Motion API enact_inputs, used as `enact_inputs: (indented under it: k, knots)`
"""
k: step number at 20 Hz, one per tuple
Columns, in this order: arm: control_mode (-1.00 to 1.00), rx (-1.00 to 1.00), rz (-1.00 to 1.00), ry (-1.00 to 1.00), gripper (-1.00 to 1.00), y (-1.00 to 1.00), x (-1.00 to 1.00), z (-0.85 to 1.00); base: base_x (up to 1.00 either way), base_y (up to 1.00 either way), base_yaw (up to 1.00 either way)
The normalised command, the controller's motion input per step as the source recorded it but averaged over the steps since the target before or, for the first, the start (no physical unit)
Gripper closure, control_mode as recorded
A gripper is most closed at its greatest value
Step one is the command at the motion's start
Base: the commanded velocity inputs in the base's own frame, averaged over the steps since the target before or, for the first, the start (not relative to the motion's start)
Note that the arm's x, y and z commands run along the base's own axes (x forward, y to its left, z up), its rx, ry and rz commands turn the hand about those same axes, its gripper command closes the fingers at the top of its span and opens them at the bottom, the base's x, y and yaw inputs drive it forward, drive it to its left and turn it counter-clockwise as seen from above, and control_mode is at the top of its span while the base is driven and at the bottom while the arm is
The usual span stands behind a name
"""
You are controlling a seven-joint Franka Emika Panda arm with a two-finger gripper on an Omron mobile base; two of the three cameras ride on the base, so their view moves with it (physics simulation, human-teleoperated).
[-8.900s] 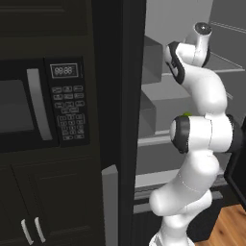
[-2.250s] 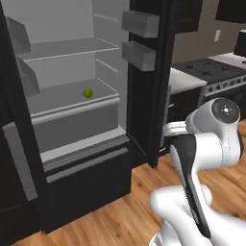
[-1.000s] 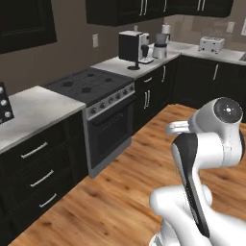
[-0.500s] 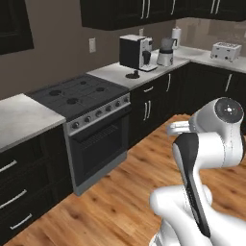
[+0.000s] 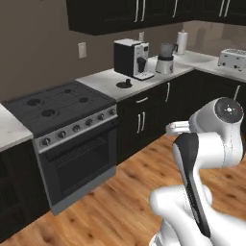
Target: Grab the limes from the fridge, place them in the blender, close the lid, and turn on the blender to create a marinade.
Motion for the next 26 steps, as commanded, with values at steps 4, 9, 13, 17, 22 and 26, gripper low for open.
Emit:
enact_inputs:
  k: [4, 9, 13, 17, 22, 26]
  knots:
    - [1.00, 0.00, 0.00, 0.00, 1.00, 0.00, 0.00, 0.00, 0.89, -1.00, 0.17]
    - [1.00, 0.00, 0.00, 0.00, 1.00, 0.00, 0.00, 0.00, 0.96, -0.98, 0.17]
    - [1.00, 0.00, 0.00, 0.00, 1.00, 0.00, 0.00, 0.00, 1.00, -0.88, 0.18]
    - [1.00, 0.00, 0.00, 0.00, 1.00, 0.00, 0.00, 0.00, 1.00, -0.91, 0.19]
    - [1.00, 0.00, 0.00, 0.00, 1.00, 0.00, 0.00, 0.00, 1.00, -0.91, 0.19]
    - [1.00, 0.00, 0.00, 0.00, 1.00, 0.00, 0.00, 0.00, 1.00, -0.77, 0.18]
